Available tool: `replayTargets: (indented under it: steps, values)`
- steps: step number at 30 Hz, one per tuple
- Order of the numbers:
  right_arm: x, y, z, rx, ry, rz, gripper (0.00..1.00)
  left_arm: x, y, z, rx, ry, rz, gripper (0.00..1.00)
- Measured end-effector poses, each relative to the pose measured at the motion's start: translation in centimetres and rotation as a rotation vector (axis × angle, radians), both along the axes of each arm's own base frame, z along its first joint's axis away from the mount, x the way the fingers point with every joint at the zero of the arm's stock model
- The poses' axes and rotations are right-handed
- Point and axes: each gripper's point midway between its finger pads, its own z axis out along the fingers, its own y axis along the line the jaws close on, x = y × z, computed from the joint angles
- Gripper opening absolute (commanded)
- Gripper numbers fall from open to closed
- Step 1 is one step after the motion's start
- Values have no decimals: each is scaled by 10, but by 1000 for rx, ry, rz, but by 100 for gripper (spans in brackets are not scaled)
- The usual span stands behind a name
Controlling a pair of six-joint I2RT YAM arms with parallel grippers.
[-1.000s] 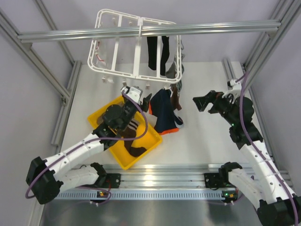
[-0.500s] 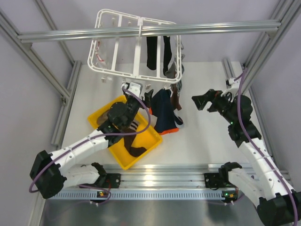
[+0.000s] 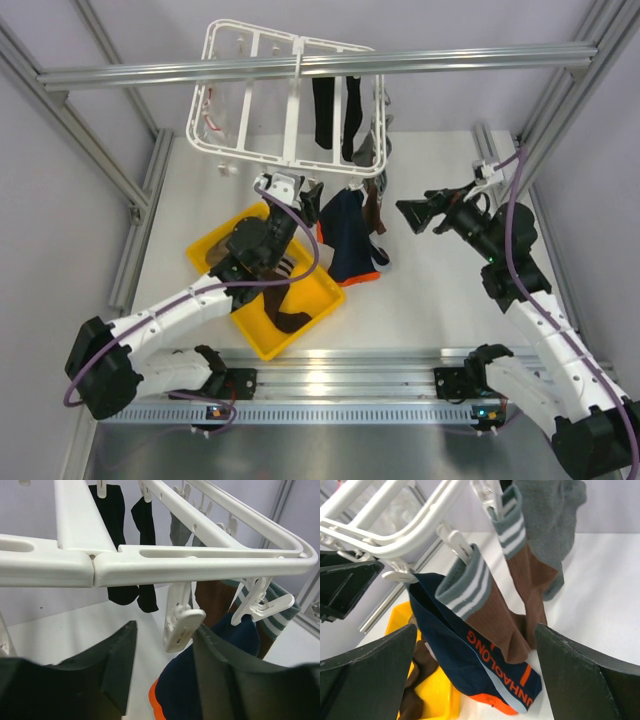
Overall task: Clip the socks to the hanger
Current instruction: Open the clamp at the hanger.
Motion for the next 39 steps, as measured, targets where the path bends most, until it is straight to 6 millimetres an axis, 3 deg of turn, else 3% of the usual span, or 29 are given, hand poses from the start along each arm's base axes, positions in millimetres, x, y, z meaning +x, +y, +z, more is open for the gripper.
replayTargets:
  steps: [9,17,28,32,39]
  values:
    - [-15,42,11,-12,-86,140,99,-11,-9,5,7,-13,-82,26]
    - [-18,76,16,4,-140,228,78,-26,-11,11,58,-13,-150,0]
    - [-20,124,47,119,-154,318,53,-32,-13,18,150,-33,-187,0]
    - [-28,139,54,156,-137,349,50,-32,-12,17,165,-33,-184,0]
    - [-35,148,69,187,-178,330,39,-33,-11,19,171,-31,-185,0]
